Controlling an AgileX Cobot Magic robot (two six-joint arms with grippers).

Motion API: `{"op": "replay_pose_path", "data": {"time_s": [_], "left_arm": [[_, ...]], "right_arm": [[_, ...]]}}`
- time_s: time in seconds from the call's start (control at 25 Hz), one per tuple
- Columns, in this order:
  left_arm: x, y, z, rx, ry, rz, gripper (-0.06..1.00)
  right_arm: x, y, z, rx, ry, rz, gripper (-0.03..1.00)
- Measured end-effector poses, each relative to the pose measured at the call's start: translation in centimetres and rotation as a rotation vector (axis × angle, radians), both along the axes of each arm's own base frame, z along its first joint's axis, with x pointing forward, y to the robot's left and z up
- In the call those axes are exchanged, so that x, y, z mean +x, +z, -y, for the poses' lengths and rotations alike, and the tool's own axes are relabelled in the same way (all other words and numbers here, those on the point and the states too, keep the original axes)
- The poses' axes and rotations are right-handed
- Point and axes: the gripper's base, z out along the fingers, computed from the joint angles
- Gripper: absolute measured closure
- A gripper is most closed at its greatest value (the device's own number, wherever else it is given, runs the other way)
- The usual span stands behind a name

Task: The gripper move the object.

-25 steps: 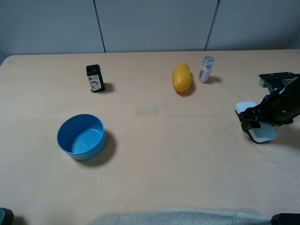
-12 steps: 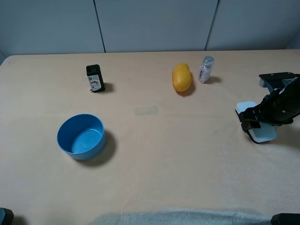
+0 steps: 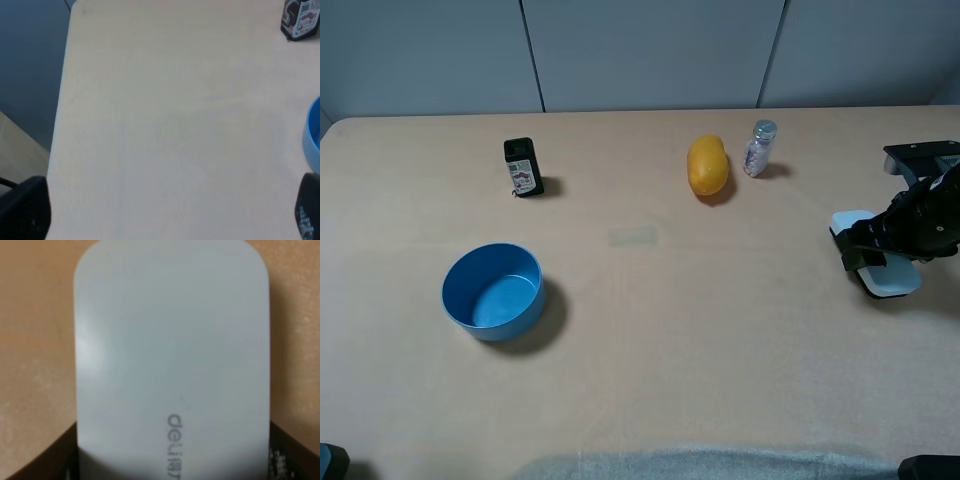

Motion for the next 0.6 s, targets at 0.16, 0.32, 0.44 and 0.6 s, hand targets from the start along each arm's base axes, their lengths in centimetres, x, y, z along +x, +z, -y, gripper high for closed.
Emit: {"op": "replay_pose_path", "data": {"time_s": [0.16,0.32,0.44,0.6], "left_arm": [[0.0,0.0,0.0,0.000,0.000,0.000,-0.03],[0.0,0.0,0.0,0.000,0.000,0.000,-0.03],[0.0,0.0,0.0,0.000,0.000,0.000,-0.03],[0.0,0.0,0.0,0.000,0.000,0.000,-0.03]], "right_arm": [[-0.4,1.0,0.0,0.005,-0.010,0.004,0.52],[-0.7,1.7,-0.1,0.008,-0.013,0.001,0.52],[-1.0,2.3,-0.1,0.013,-0.019,-0.001,0.52],[-1.4,3.0,-0.2,0.025,-0.028,-0.008,0.52]]}}
